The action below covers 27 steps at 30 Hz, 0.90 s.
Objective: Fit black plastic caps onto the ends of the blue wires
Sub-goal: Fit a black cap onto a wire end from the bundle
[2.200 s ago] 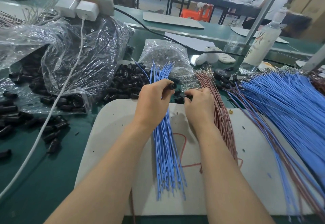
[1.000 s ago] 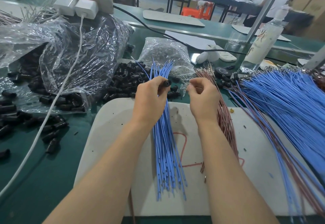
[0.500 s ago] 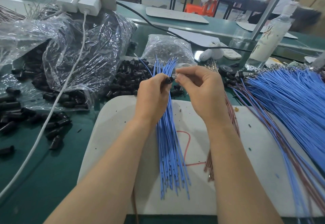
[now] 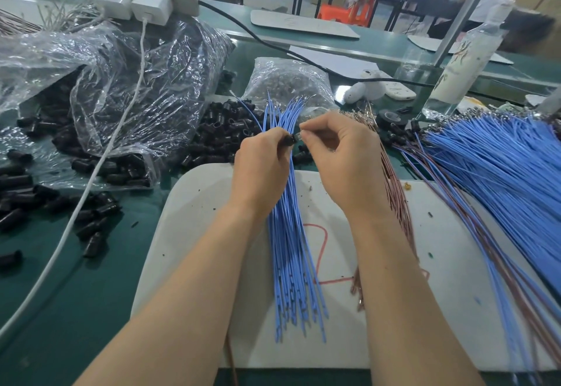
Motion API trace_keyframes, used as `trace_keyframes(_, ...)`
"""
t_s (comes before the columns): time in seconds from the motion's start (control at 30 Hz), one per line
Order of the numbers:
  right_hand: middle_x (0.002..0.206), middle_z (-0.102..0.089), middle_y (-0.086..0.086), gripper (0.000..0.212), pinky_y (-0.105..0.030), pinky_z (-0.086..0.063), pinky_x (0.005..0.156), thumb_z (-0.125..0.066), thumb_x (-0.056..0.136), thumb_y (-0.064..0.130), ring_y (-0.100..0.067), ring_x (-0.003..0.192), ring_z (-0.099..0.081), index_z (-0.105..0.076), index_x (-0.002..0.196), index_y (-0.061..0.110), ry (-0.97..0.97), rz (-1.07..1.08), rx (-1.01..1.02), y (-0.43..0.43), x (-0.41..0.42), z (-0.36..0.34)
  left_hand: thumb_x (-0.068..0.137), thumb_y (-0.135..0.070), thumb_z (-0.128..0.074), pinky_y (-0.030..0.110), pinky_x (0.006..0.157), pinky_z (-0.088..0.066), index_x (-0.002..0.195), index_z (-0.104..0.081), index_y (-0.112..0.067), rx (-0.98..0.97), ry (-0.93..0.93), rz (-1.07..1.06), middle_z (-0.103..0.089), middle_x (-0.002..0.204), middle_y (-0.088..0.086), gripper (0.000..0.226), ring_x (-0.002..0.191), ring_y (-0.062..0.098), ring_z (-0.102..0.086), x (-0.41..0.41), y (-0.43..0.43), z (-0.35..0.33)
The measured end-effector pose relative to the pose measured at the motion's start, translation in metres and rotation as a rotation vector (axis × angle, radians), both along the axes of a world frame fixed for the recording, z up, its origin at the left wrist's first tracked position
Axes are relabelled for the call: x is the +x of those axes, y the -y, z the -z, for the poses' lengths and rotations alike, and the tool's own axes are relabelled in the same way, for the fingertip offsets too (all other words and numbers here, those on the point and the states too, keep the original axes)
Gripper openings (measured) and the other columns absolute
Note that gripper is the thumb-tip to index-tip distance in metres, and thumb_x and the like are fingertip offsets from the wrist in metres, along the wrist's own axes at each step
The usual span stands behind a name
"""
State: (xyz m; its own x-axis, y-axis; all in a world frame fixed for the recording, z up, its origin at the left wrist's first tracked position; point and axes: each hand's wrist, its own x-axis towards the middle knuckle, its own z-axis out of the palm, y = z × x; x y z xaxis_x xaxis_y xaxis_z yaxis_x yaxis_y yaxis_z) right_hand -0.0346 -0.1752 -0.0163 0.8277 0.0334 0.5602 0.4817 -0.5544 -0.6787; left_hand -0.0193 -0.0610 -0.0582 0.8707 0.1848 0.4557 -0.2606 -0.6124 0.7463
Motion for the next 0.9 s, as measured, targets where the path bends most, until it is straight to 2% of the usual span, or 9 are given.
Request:
trace_keyframes(0.23,0.076,-0.068,0.003,0.008,-0.017,-0.051,0.074,-0.067,0.084,0.006,-0.008,0.073,-0.065,-0.073,0.088,0.008,0.002,0.037,-0.033,-0.001,0.004,0.006,0.094,-0.019,-0.051,0.038,0.067,-0.046,0.089,-0.067,-0.011,0.080,-0.031,-0.042,-0.068,0.079,0.011,0.019,0.077,0.034,-0.057,-0.003,0.002,0.000)
trace_keyframes(0.37,0.074,-0.065,0.008,0.008,-0.012,-0.049,0.072,-0.067,0.084,0.006,-0.004,0.070,-0.062,-0.073,0.087,0.009,-0.005,0.050,-0.023,0.003,0.009,0.010,0.090,-0.014,-0.055,0.040,0.076,-0.049,0.098,-0.068,-0.014,0.068,-0.080,0.018,-0.069,0.082,0.006,0.016,0.082,0.030,-0.061,-0.003,0.000,-0.001)
trace_keyframes(0.43,0.075,-0.066,0.008,0.009,-0.015,-0.051,0.075,-0.067,0.084,0.007,-0.004,0.071,-0.063,-0.073,0.088,0.011,-0.062,0.057,0.022,0.008,0.013,0.012,0.087,-0.018,-0.063,0.038,0.080,-0.051,0.107,-0.068,-0.018,0.036,-0.091,0.103,-0.067,0.084,-0.001,0.020,0.080,0.023,-0.063,-0.004,-0.002,-0.003)
trace_keyframes(0.5,0.076,-0.068,0.007,0.009,-0.019,-0.052,0.076,-0.068,0.084,0.006,-0.005,0.072,-0.064,-0.072,0.088,0.014,-0.154,0.038,0.097,0.015,0.017,0.013,0.086,-0.023,-0.067,0.037,0.078,-0.051,0.104,-0.069,-0.021,0.027,-0.074,0.148,-0.067,0.081,-0.003,0.019,0.075,0.020,-0.062,-0.003,-0.006,-0.004)
trace_keyframes(0.6,0.075,-0.069,0.004,0.015,-0.016,-0.053,0.072,-0.068,0.084,0.002,-0.002,0.069,-0.066,-0.069,0.082,0.017,-0.278,-0.058,0.225,0.023,0.019,0.014,0.086,-0.022,-0.068,0.038,0.074,-0.051,0.098,-0.071,-0.020,0.049,-0.030,0.174,-0.068,0.076,-0.003,0.013,0.069,0.018,-0.060,-0.002,-0.007,-0.003)
trace_keyframes(0.73,0.075,-0.070,0.000,0.017,-0.018,-0.055,0.072,-0.068,0.084,0.001,-0.005,0.069,-0.068,-0.069,0.080,0.017,-0.330,-0.123,0.330,0.026,0.021,0.017,0.085,-0.019,-0.068,0.040,0.070,-0.051,0.095,-0.071,-0.016,0.019,-0.002,0.201,-0.067,0.071,0.000,0.011,0.062,0.018,-0.055,-0.002,-0.005,0.002)
trace_keyframes(0.9,0.074,-0.071,-0.001,0.014,-0.015,-0.052,0.067,-0.067,0.085,0.001,-0.006,0.068,-0.068,-0.069,0.081,0.015,-0.388,-0.150,0.410,0.025,0.021,0.023,0.085,-0.017,-0.067,0.041,0.073,-0.052,0.096,-0.071,-0.013,0.013,-0.013,0.212,-0.070,0.076,0.003,0.011,0.071,0.024,-0.062,-0.001,-0.006,0.005)
